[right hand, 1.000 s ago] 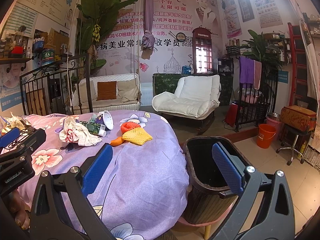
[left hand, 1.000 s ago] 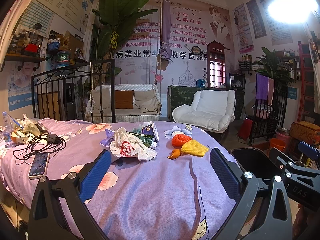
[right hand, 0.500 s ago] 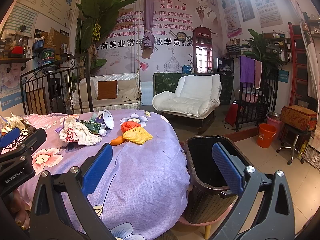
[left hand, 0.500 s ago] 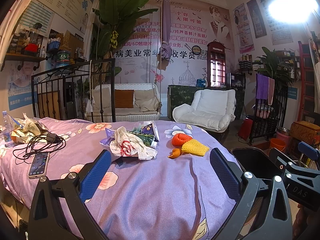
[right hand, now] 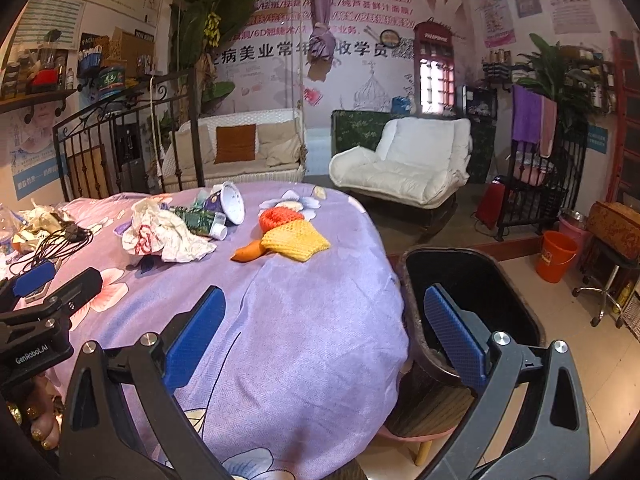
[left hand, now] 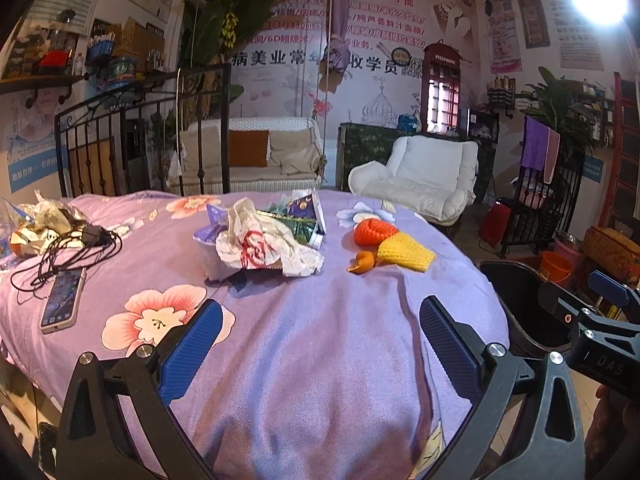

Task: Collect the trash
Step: 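Grasp the yellow foam net with the right tool while the left tool grasps the white plastic bag, then carry the yellow net and white bag over the black bin with both tools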

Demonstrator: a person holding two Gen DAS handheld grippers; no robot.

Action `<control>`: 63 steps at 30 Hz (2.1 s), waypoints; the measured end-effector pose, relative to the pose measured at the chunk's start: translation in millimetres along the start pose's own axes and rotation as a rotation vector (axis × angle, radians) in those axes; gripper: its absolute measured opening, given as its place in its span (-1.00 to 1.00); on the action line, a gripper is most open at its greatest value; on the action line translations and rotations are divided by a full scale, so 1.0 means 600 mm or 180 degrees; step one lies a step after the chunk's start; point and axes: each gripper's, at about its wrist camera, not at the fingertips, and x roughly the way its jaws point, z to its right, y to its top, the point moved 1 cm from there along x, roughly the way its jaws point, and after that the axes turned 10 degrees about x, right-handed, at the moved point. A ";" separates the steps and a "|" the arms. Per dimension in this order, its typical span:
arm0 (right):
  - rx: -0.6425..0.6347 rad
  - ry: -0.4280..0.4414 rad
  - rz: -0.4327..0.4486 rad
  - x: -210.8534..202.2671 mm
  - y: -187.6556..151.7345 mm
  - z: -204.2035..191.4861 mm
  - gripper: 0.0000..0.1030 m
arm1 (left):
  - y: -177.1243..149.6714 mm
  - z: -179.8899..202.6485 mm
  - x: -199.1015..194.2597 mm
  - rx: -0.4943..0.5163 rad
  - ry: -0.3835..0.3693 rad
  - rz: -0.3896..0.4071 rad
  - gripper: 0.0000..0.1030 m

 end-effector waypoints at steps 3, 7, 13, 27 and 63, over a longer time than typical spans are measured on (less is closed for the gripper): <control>-0.0075 0.0136 -0.0277 0.047 0.004 -0.011 0.91 | 0.002 -0.025 0.024 -0.0072 0.0000 -0.0128 0.91; -0.0182 0.0283 -0.0492 0.097 0.011 -0.026 0.91 | 0.012 -0.057 0.057 -0.0136 -0.0048 -0.0315 0.91; -0.0427 0.0374 -0.0866 0.181 0.035 -0.040 0.91 | 0.029 -0.096 0.113 -0.0324 -0.0170 -0.0544 0.91; -0.0707 0.0080 -0.1304 0.360 0.071 -0.066 0.91 | 0.057 -0.130 0.208 -0.0545 -0.0243 -0.0863 0.91; -0.0609 0.0285 -0.1209 0.341 0.087 -0.024 -0.67 | 0.041 -0.120 0.263 -0.1109 -0.0416 -0.1183 -0.88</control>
